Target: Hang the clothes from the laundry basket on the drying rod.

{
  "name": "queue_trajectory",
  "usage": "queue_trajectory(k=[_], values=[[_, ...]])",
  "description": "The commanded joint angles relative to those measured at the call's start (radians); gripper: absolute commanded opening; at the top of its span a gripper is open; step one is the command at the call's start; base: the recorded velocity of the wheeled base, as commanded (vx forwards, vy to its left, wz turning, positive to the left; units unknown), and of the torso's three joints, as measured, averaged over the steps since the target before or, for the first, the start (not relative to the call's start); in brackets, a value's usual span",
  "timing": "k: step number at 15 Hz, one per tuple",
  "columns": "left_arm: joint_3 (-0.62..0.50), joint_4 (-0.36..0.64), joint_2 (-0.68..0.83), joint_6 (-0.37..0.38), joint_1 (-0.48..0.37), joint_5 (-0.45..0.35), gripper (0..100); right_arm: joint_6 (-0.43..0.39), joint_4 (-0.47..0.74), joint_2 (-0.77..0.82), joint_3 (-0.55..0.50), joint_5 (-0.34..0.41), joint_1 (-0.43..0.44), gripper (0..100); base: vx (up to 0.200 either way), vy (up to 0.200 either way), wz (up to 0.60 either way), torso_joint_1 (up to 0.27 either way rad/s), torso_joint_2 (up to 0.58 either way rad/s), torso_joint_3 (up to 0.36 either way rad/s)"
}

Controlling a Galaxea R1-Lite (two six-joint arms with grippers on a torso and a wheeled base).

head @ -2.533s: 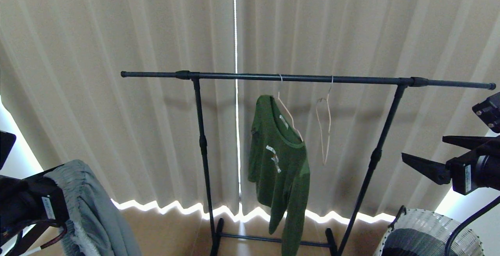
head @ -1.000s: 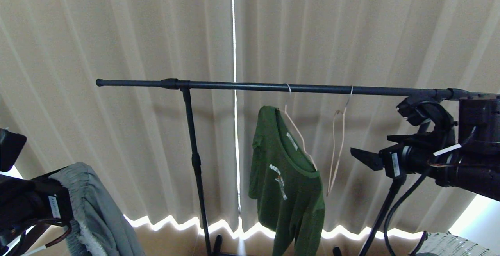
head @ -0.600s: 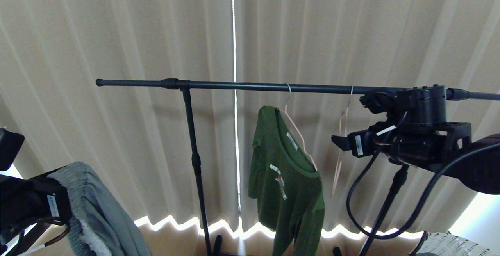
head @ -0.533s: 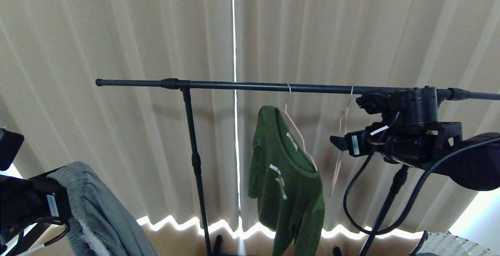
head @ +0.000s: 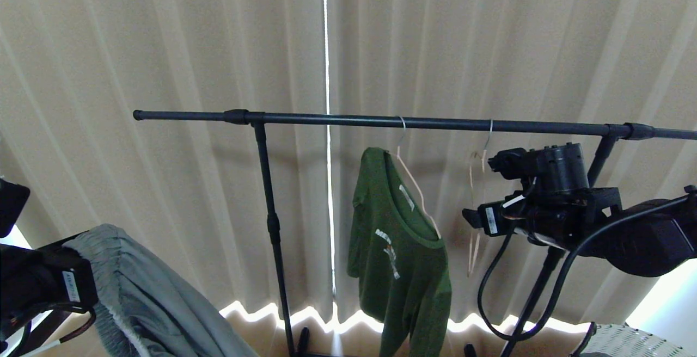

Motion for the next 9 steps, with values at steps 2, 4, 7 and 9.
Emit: queue_trajectory(k=[2,4,7,9], values=[[0.0,0.0,-0.002,0.0,0.0,0.0,0,0.028,0.005,-0.012,0.007,-0.001,0.001,100,0.0,0.0,0.0,0.0,0.0,0.0],[0.0,0.0,-0.002,0.0,0.0,0.0,0,0.038,0.005,-0.01,0.007,-0.001,0.001,100,0.0,0.0,0.0,0.0,0.0,0.0],[0.002,0.0,-0.002,0.0,0.0,0.0,0,0.042,0.005,-0.002,0.005,-0.001,-0.001,100,0.0,0.0,0.0,0.0,0.0,0.0],[0.002,0.0,-0.002,0.0,0.0,0.0,0,0.042,0.005,-0.002,0.005,-0.001,-0.004,100,0.0,0.0,0.0,0.0,0.0,0.0]])
